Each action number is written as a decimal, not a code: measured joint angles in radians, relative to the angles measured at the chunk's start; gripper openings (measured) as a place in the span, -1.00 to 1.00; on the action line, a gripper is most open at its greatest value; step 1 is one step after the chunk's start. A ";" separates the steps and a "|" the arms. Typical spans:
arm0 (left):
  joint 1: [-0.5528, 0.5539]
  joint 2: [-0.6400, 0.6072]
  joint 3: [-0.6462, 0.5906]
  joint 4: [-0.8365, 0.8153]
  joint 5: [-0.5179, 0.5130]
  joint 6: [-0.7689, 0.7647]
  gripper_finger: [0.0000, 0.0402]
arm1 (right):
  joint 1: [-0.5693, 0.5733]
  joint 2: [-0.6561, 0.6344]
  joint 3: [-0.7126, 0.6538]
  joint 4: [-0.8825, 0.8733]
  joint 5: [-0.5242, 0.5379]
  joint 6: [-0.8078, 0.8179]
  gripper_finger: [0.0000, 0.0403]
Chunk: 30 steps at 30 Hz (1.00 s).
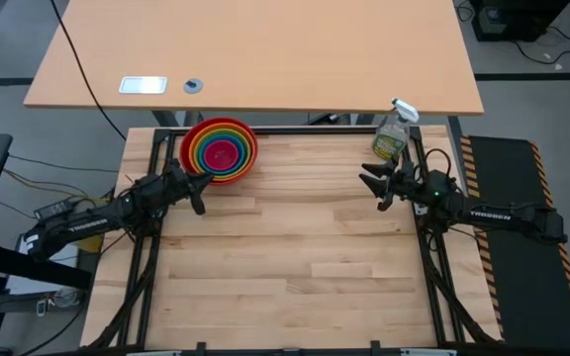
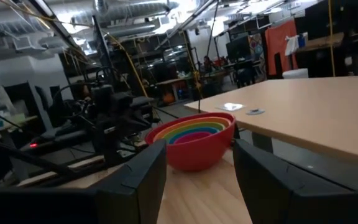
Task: Nest bowls inside each other
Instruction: Return to Home Position
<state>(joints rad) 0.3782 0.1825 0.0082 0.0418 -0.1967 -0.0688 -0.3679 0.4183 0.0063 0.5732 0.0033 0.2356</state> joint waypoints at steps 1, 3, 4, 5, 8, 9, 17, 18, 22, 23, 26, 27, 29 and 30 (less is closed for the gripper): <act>0.000 0.000 0.000 0.000 0.000 0.014 -0.70 | 0.000 0.000 0.000 0.000 0.000 -0.001 -0.05; 0.000 0.000 0.000 0.000 0.000 0.017 -0.70 | 0.000 0.000 0.000 0.000 0.000 -0.002 -0.05; 0.000 0.000 0.000 0.000 0.000 0.017 -0.70 | 0.000 0.000 0.000 0.000 0.000 -0.002 -0.05; 0.000 0.001 0.000 0.000 0.000 0.017 -0.70 | 0.000 0.000 0.000 0.000 0.001 -0.002 -0.05; 0.000 0.001 0.000 0.000 0.000 0.018 -0.70 | 0.000 0.000 0.000 0.000 0.001 -0.002 -0.05; 0.000 0.001 0.000 0.000 0.000 0.018 -0.70 | 0.000 0.000 0.000 0.000 0.001 -0.002 -0.05; 0.000 0.001 0.000 0.000 0.000 0.019 -0.70 | 0.000 0.000 0.000 0.000 0.003 -0.002 -0.05; 0.000 0.001 0.000 0.000 0.000 0.019 -0.70 | 0.000 0.000 0.000 0.000 0.003 -0.002 -0.05; 0.000 0.000 0.000 0.000 0.000 0.019 -0.70 | 0.000 0.000 0.000 0.000 0.003 -0.002 -0.05; 0.000 0.001 0.000 0.000 0.000 0.019 -0.70 | 0.000 0.000 0.000 0.000 0.003 -0.002 -0.05; 0.000 0.001 0.000 0.000 0.000 0.019 -0.70 | 0.000 0.000 0.000 0.000 0.003 -0.002 -0.05; 0.000 0.001 0.000 0.000 0.000 0.019 -0.70 | 0.000 0.000 0.000 0.000 0.003 -0.002 -0.05; 0.000 0.001 0.000 0.000 0.000 0.019 -0.70 | 0.000 0.000 0.000 0.000 0.003 -0.002 -0.05; 0.000 0.001 0.000 0.000 0.000 0.019 -0.70 | 0.000 0.000 0.000 0.000 0.003 -0.002 -0.05</act>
<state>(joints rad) 0.3782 0.1833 0.0086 0.0414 -0.1968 -0.0494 -0.3679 0.4183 0.0063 0.5735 0.0059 0.2333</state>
